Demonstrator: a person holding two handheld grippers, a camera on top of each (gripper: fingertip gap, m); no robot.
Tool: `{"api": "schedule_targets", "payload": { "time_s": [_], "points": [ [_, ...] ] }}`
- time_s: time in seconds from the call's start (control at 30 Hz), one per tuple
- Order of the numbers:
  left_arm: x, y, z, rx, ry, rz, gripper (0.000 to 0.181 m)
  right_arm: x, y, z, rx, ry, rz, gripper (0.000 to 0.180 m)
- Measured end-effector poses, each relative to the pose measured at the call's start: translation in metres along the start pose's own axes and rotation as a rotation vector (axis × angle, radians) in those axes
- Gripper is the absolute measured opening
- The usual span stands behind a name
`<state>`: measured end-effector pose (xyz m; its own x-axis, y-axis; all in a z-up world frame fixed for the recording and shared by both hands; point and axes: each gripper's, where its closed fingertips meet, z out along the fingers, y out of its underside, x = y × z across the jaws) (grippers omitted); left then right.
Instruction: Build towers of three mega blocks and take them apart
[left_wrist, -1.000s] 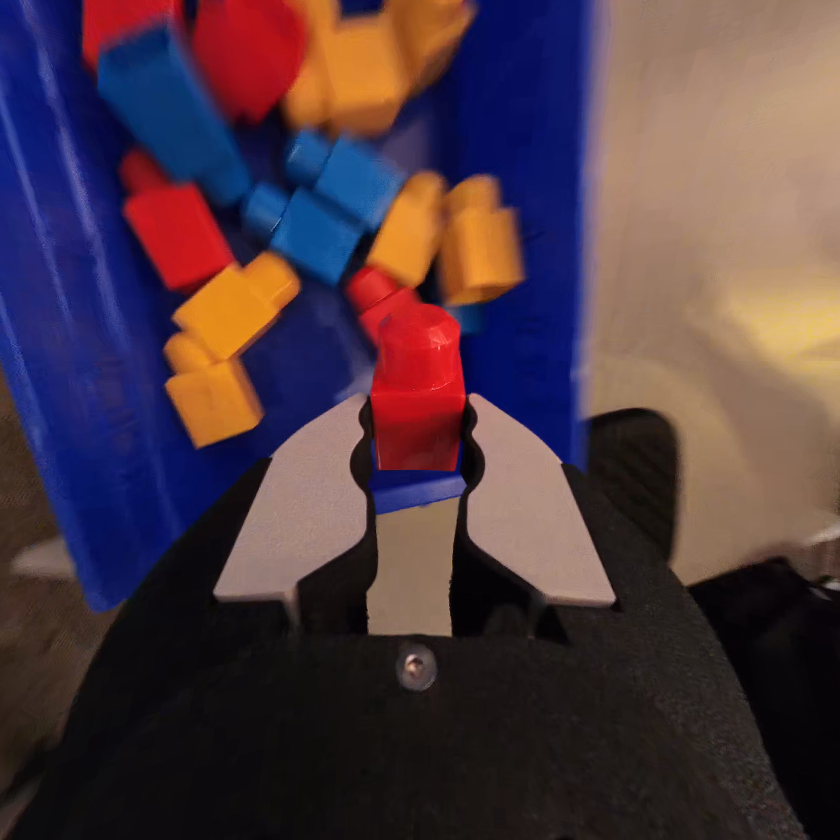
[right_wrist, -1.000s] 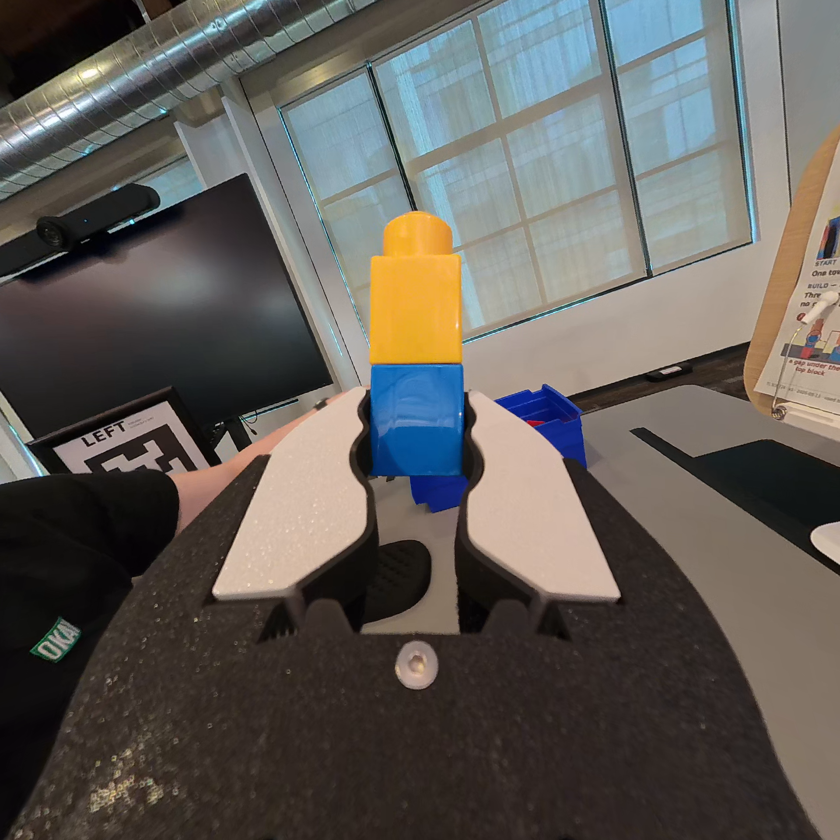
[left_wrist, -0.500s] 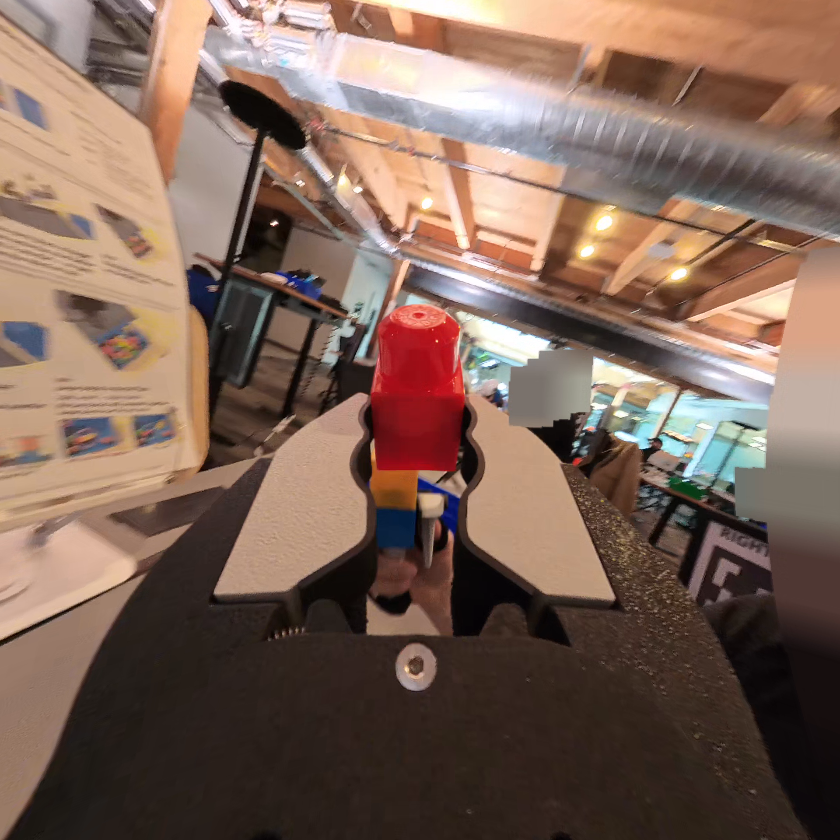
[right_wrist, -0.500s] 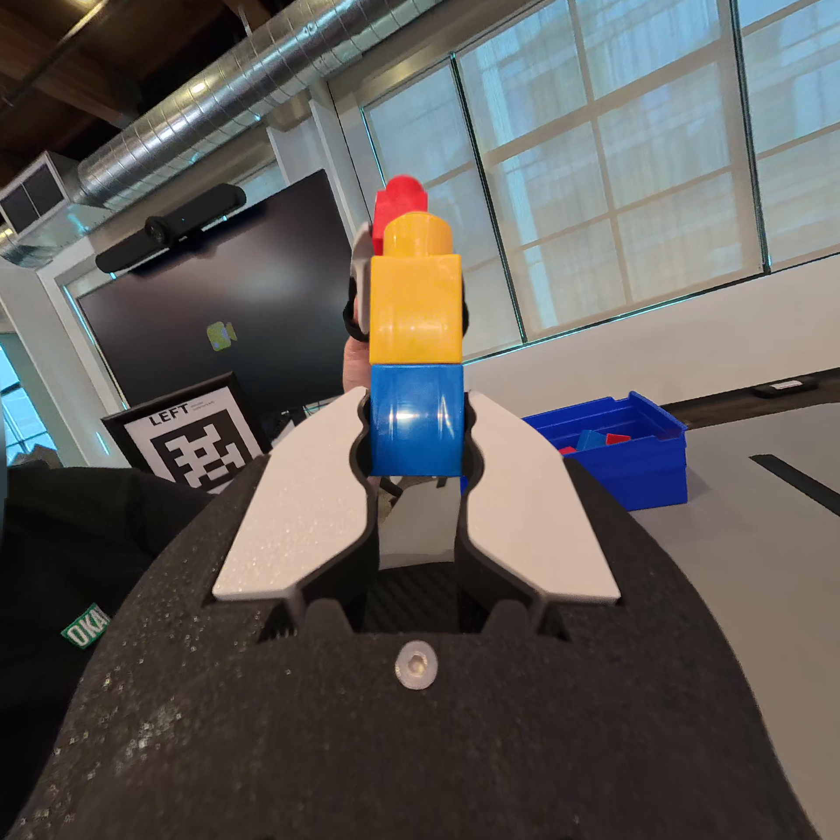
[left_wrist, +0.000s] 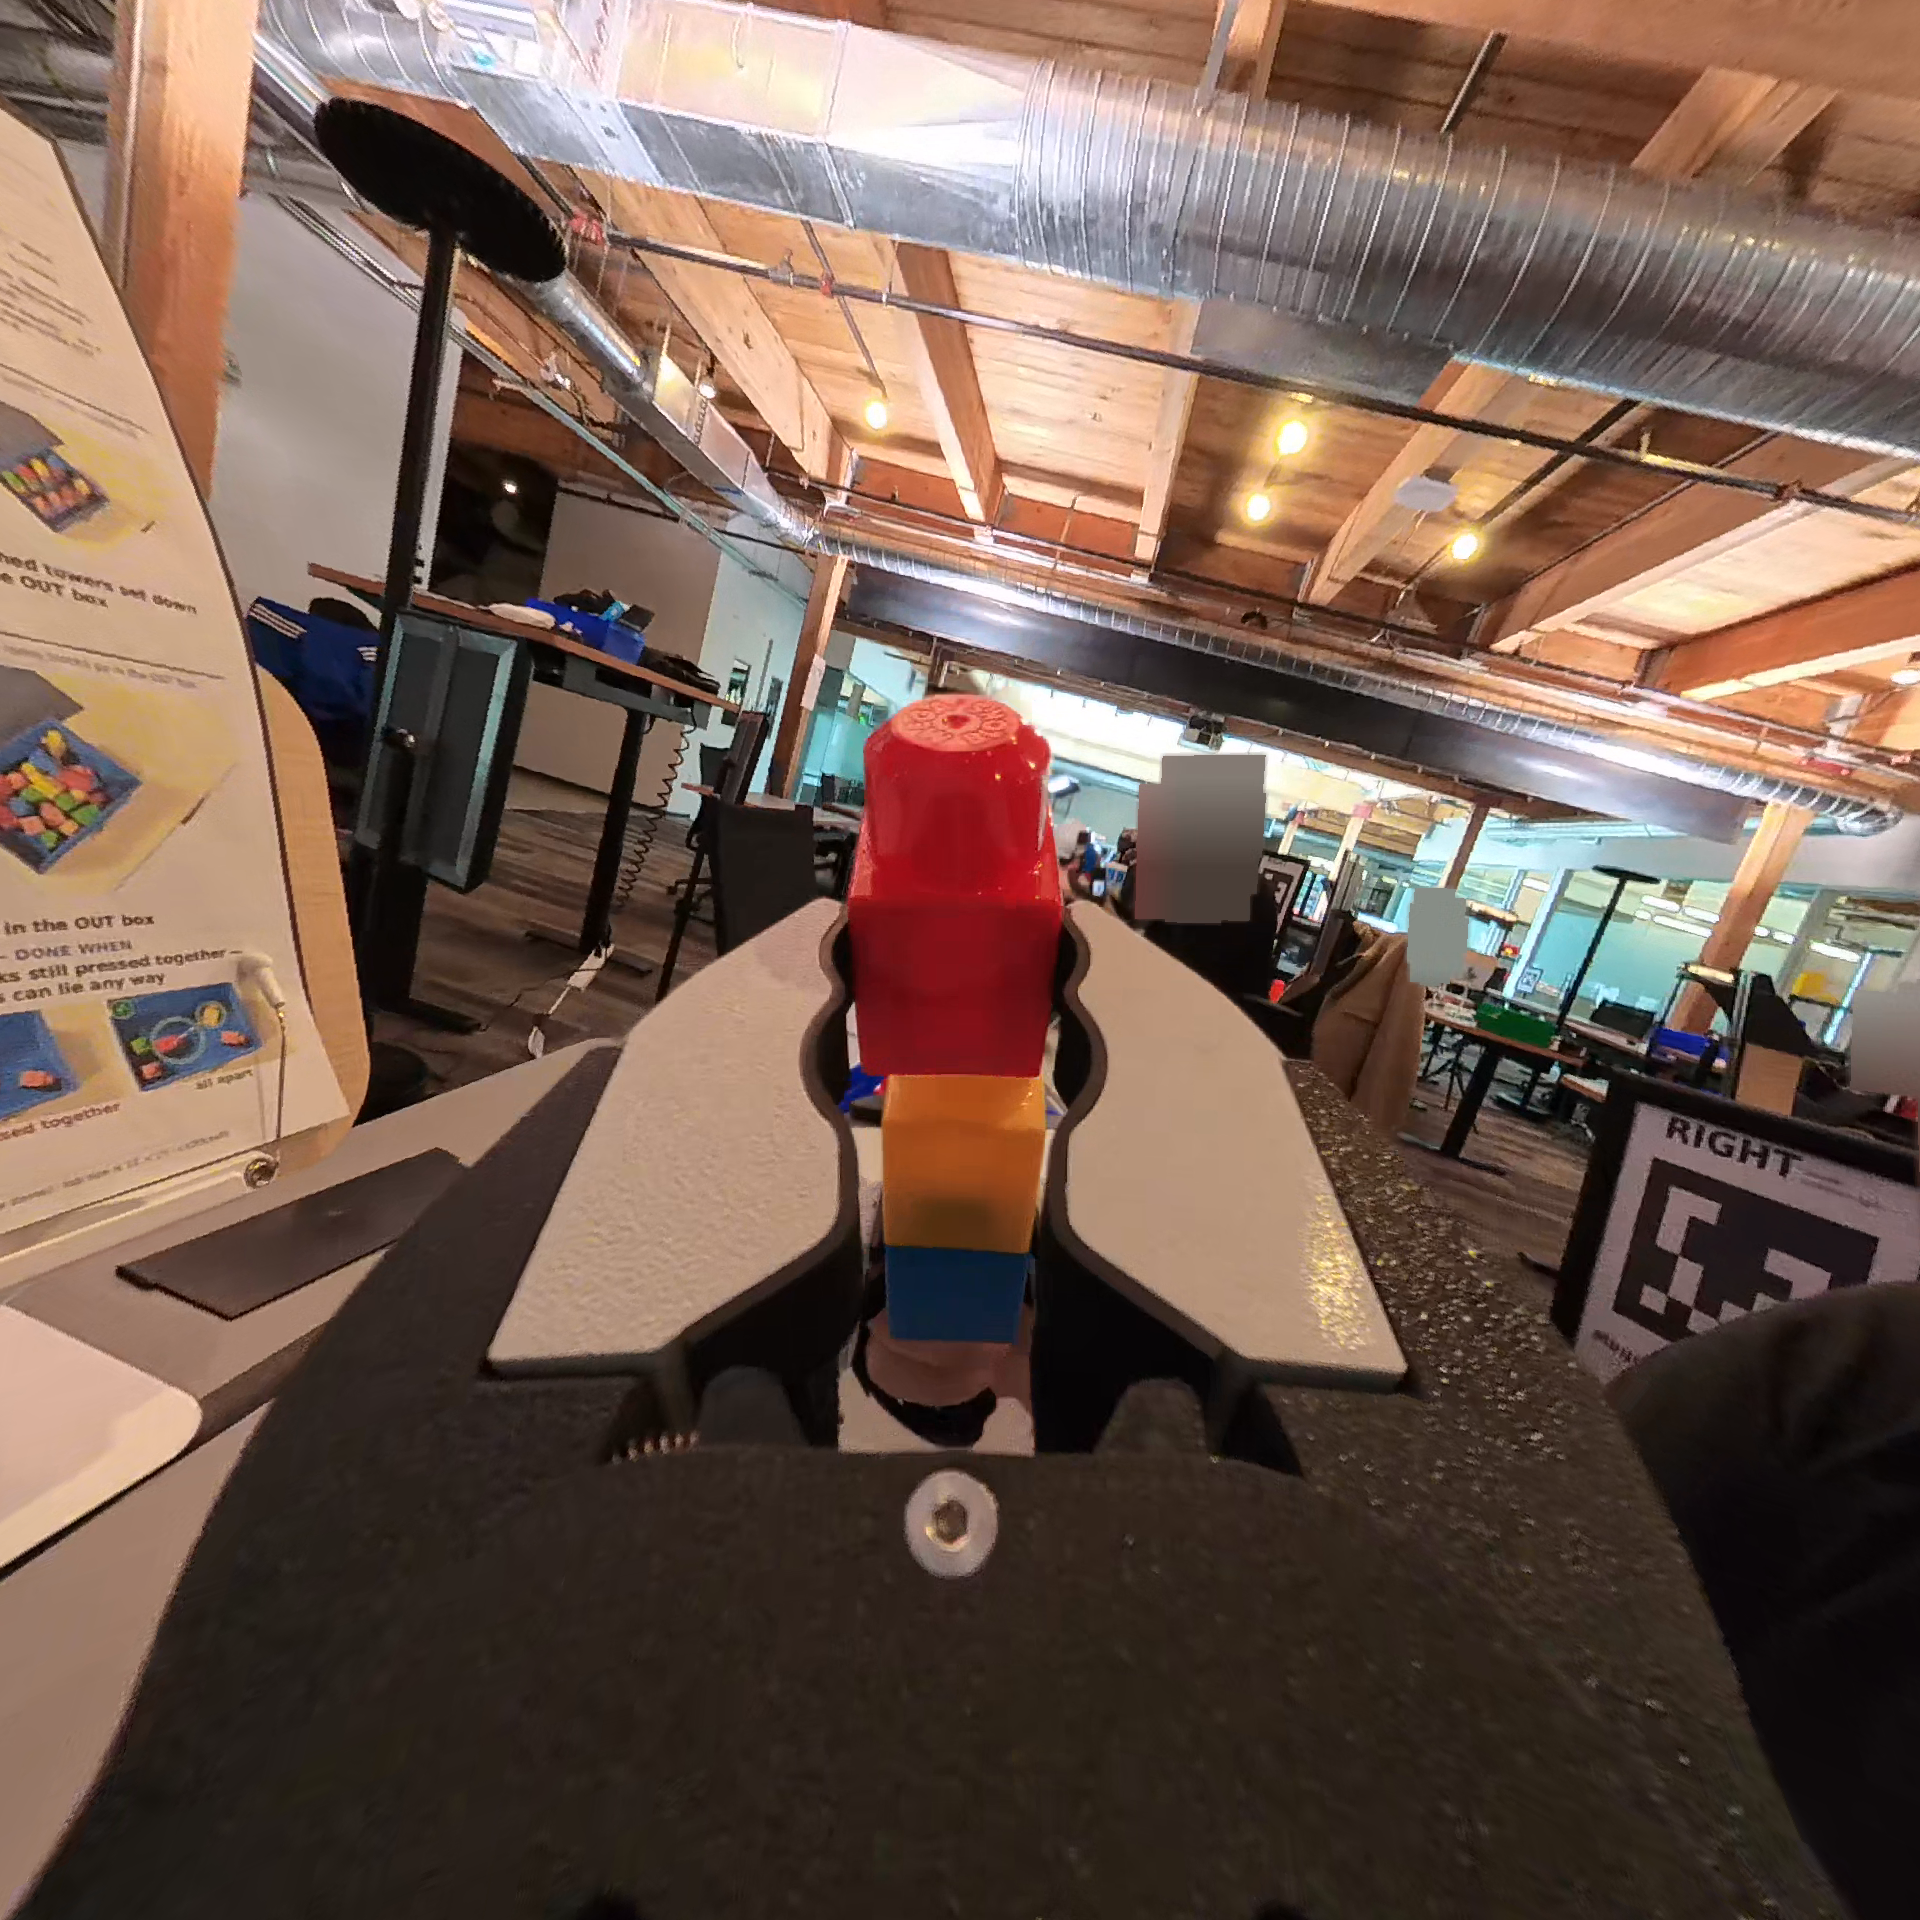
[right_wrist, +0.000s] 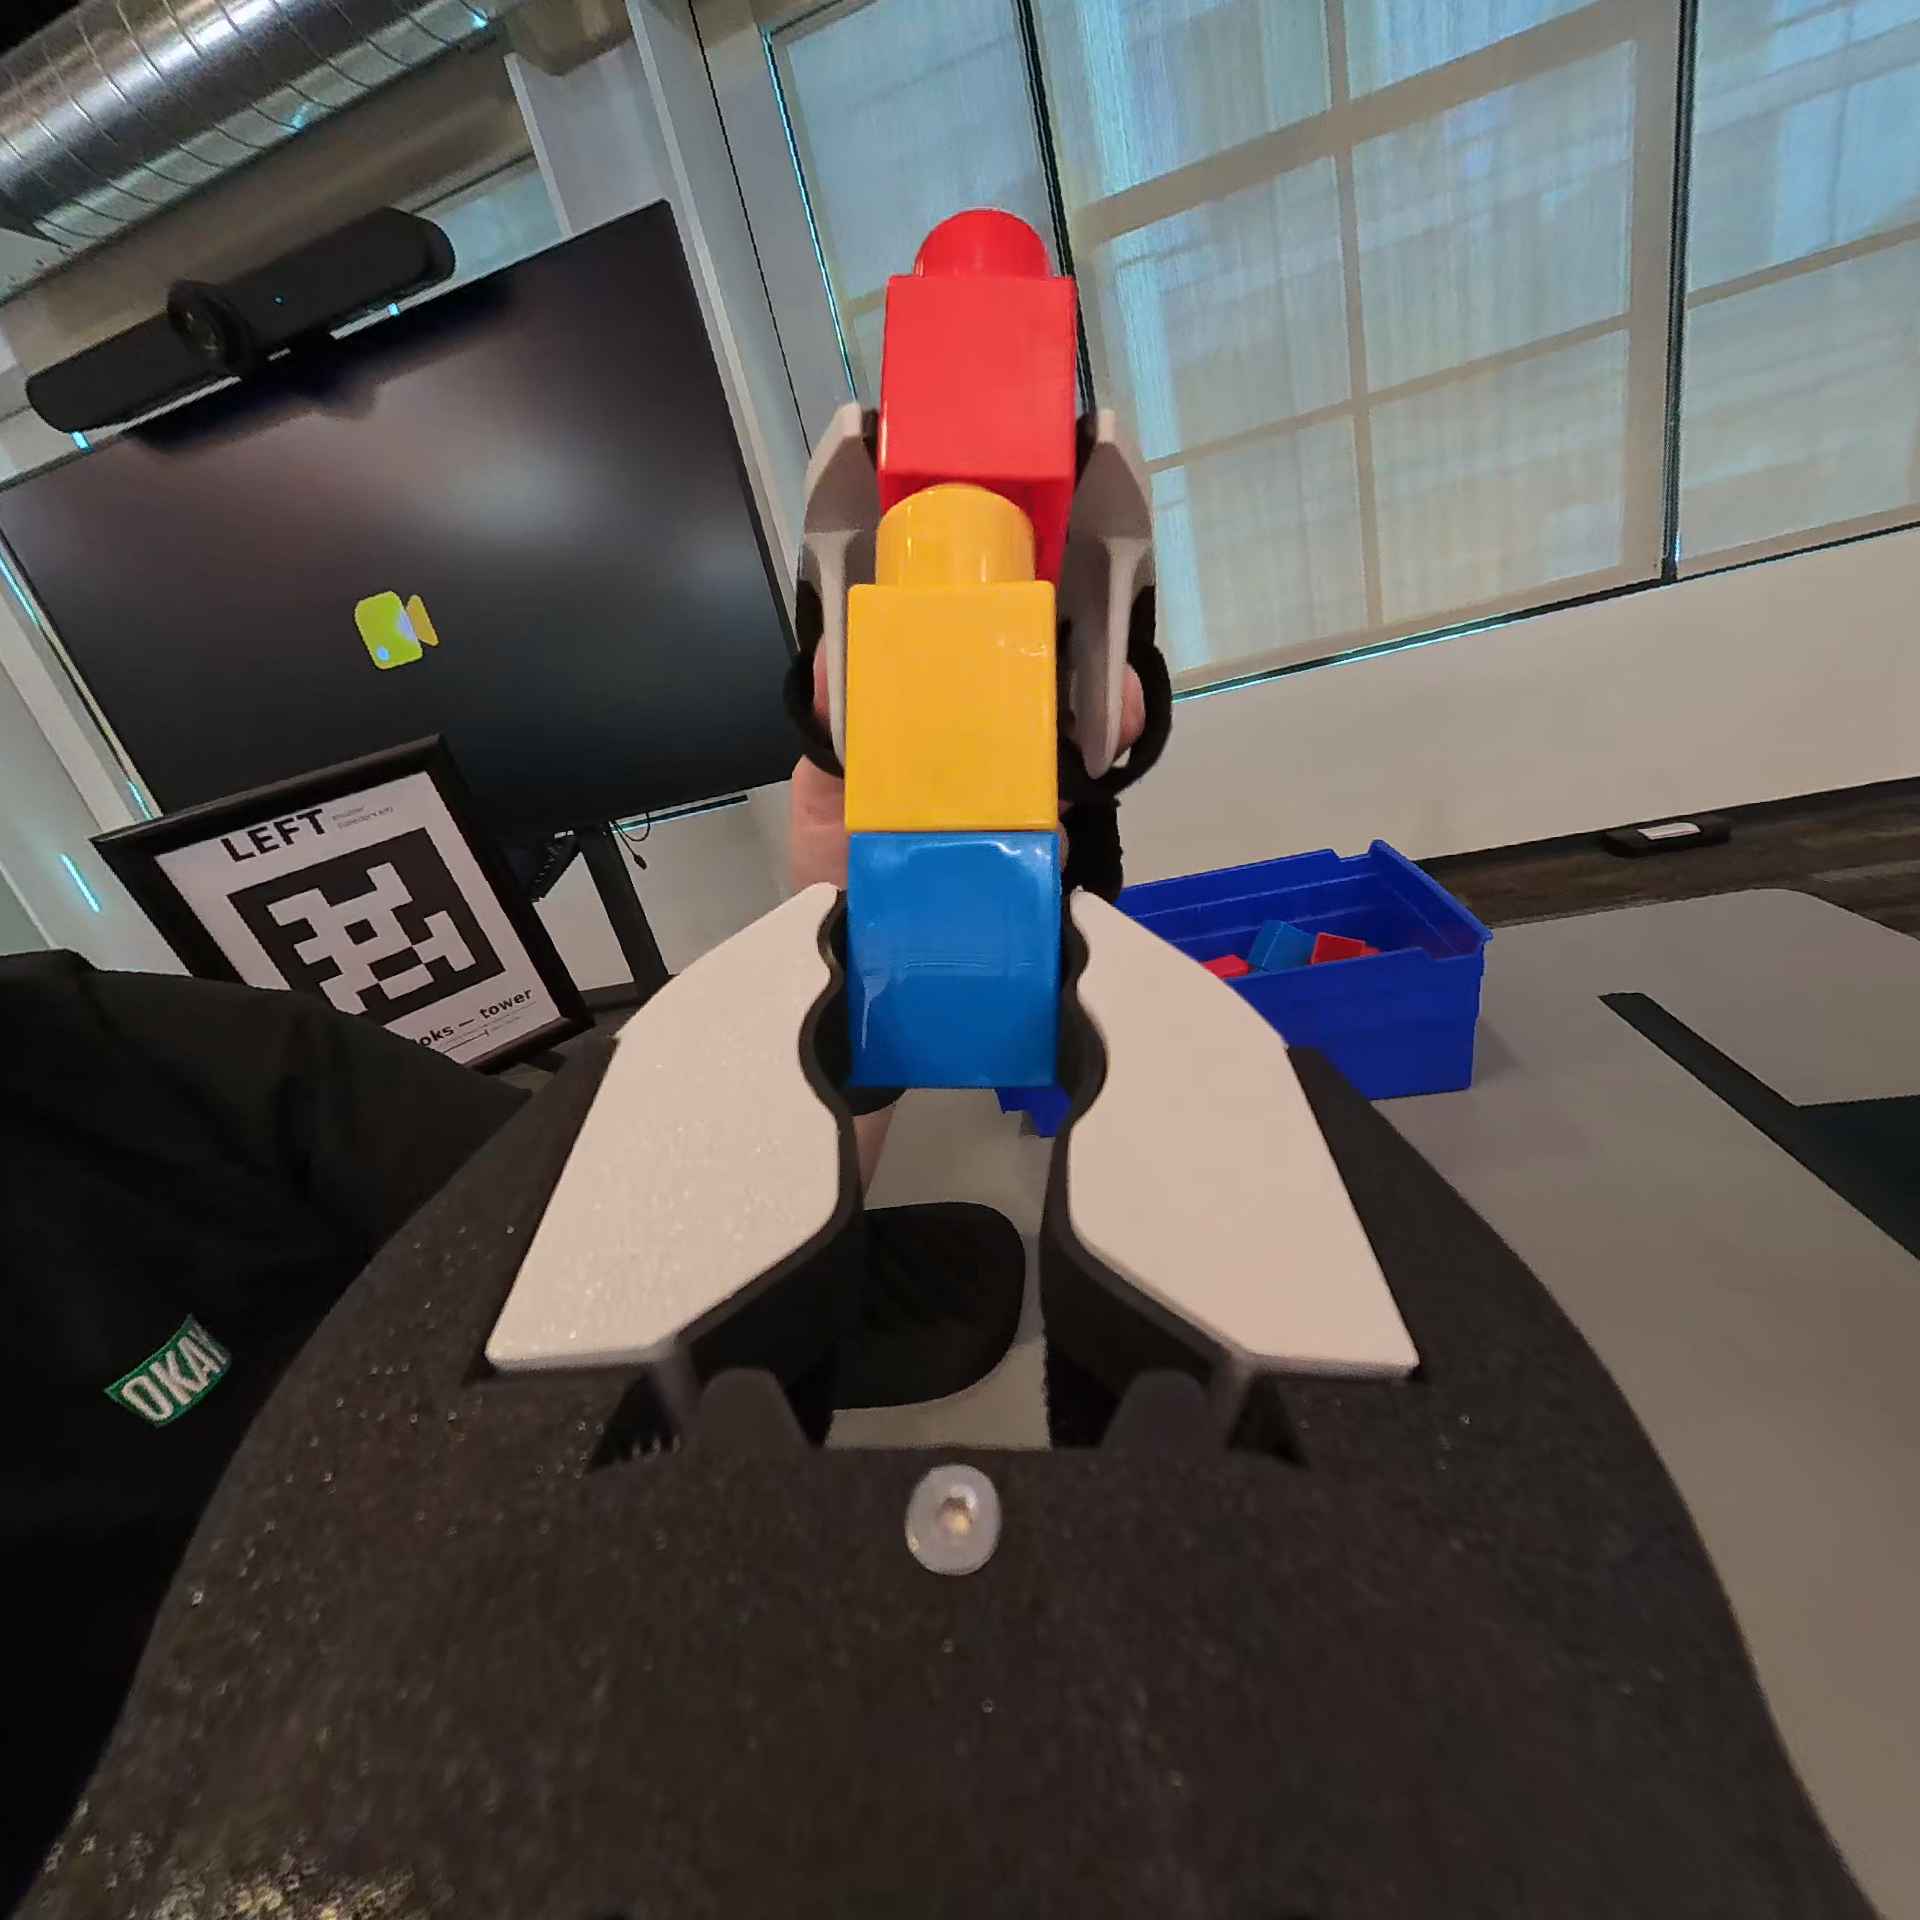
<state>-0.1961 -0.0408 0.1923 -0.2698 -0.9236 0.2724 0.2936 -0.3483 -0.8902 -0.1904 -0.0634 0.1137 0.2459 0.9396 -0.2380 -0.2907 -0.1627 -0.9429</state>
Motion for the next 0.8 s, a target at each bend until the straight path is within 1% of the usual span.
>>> {"api": "schedule_targets", "payload": {
  "time_s": [0.13,0.3,0.43,0.53,0.63,0.73,0.8],
  "points": [
    [0.001,0.015,0.004,-0.076,0.008,0.012,0.036,0.002,0.004,0.000,-0.002,0.004,0.000,0.036],
    [-0.007,0.025,-0.002,-0.168,-0.016,-0.003,0.036,0.009,0.009,-0.003,-0.028,0.029,0.004,0.036],
    [-0.010,0.034,-0.006,-0.259,-0.047,0.043,0.036,0.011,0.014,-0.006,-0.065,0.037,0.004,0.036],
    [-0.010,0.036,-0.006,-0.264,-0.044,0.024,0.036,0.010,0.016,-0.007,-0.066,0.010,0.052,0.036],
    [-0.011,0.035,-0.007,-0.257,-0.033,-0.003,0.036,0.011,0.008,-0.007,-0.003,-0.002,0.093,0.035],
    [-0.013,0.043,-0.005,-0.293,-0.040,-0.019,0.036,0.011,0.003,-0.005,0.044,-0.008,0.116,0.036],
    [-0.014,0.049,0.000,-0.305,-0.040,-0.021,0.036,0.009,0.012,-0.001,-0.017,-0.009,0.097,0.036]
  ]
}}
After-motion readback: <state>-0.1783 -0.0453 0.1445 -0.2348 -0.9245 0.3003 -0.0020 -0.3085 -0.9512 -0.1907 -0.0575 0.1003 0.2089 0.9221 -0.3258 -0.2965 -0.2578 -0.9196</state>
